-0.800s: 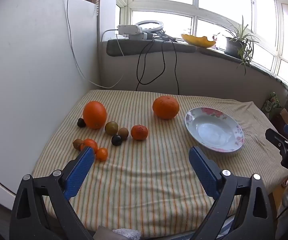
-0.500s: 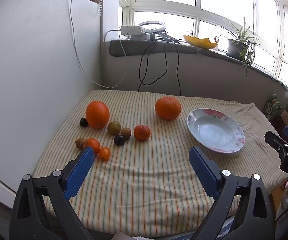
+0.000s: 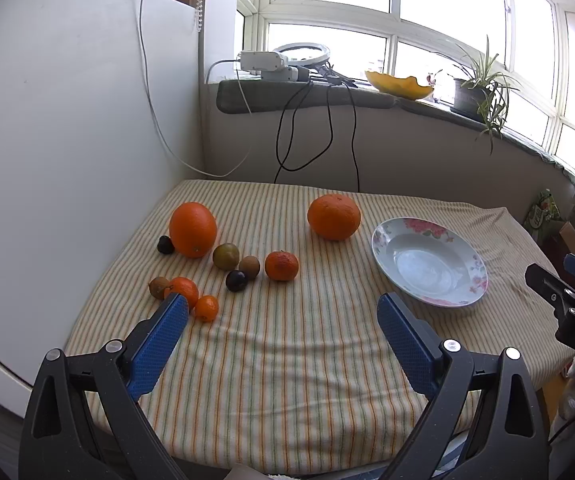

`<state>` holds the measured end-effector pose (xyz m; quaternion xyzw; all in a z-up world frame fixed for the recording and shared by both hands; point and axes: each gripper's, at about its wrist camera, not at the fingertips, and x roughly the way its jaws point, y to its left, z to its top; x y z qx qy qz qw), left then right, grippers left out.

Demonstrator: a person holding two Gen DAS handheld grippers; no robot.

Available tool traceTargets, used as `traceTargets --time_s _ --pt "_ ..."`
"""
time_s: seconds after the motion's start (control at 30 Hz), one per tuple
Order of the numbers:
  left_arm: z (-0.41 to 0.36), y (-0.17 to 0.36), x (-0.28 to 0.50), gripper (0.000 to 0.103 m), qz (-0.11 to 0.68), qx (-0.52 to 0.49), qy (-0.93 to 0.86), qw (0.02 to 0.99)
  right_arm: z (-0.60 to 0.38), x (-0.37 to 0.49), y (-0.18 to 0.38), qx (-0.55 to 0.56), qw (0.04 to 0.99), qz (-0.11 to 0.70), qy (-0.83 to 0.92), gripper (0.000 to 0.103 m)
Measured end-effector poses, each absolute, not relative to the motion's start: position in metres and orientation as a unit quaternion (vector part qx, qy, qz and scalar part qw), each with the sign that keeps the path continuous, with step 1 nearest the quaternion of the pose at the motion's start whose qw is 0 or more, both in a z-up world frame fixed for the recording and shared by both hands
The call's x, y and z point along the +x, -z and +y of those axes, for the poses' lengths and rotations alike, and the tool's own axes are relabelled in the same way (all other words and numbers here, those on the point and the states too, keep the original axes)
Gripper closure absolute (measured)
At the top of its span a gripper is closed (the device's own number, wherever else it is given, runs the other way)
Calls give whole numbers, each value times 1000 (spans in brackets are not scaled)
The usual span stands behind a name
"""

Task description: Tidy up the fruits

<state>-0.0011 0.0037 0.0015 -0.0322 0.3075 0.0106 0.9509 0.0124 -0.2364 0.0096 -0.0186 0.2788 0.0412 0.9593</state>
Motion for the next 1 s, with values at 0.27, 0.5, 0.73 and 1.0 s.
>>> traceTargets --time_s 0.27,0.5,0.73,1.0 --pt "2 -2 -1 7 308 -32 -9 951 -234 12 -9 -19 959 280 -43 0" --pt "2 -3 -1 7 308 -33 -8 951 -235 14 -9 -16 958 282 -41 0" --pt "3 -4 -1 7 308 -33 -8 951 -235 13 -8 -17 958 282 -43 0" --pt "2 -4 -2 7 307 -33 -8 951 -234 13 -8 -17 958 284 -43 0"
